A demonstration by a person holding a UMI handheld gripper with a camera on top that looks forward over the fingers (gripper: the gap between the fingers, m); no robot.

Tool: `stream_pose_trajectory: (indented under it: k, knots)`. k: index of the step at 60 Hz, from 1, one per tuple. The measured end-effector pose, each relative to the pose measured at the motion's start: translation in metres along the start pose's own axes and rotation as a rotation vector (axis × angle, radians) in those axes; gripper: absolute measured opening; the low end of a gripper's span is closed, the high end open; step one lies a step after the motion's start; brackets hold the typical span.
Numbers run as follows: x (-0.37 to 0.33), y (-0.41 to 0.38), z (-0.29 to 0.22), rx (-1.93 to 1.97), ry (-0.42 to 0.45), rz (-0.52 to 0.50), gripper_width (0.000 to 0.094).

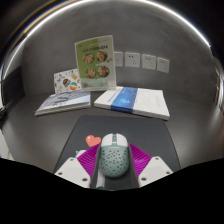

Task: Arrange mouse

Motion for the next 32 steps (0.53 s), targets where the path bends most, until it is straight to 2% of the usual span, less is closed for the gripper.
stream_pose_trajectory:
  k: [7,9,13,16,19,22,28,32]
  knots:
    - [0.001,0.000,-0.001,0.028,0.000,0.009,0.0545]
    - [0.002,0.001,-0.001,0.047,0.003,0.026,0.0625]
    - [0.004,-0.002,-0.002,0.055,0.002,0.031,0.0710]
    - [0.000,-0.003,-0.002,-0.015,-0.019,0.029,0.0720]
    - [-0.007,-0.006,-0.005,-0.079,-0.042,0.035,0.0774]
    - [-0.023,-0.006,-0.009,-0.117,-0.039,0.032,0.0786]
    - [-0.075,-0.005,-0.025,-0.179,0.046,-0.004,0.0785]
    - [-0.112,-0.005,-0.024,-0.222,0.050,-0.026,0.0782]
Point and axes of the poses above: the point between the fingertips, and its own axes, seen from behind it with the camera up: y to the right, z down, x forward, the way the camera looks, the point moved 10 cm from there along -x, backward, against the way the camera looks, and after that the axes turned 13 degrees about y, right-handed, at the moved point
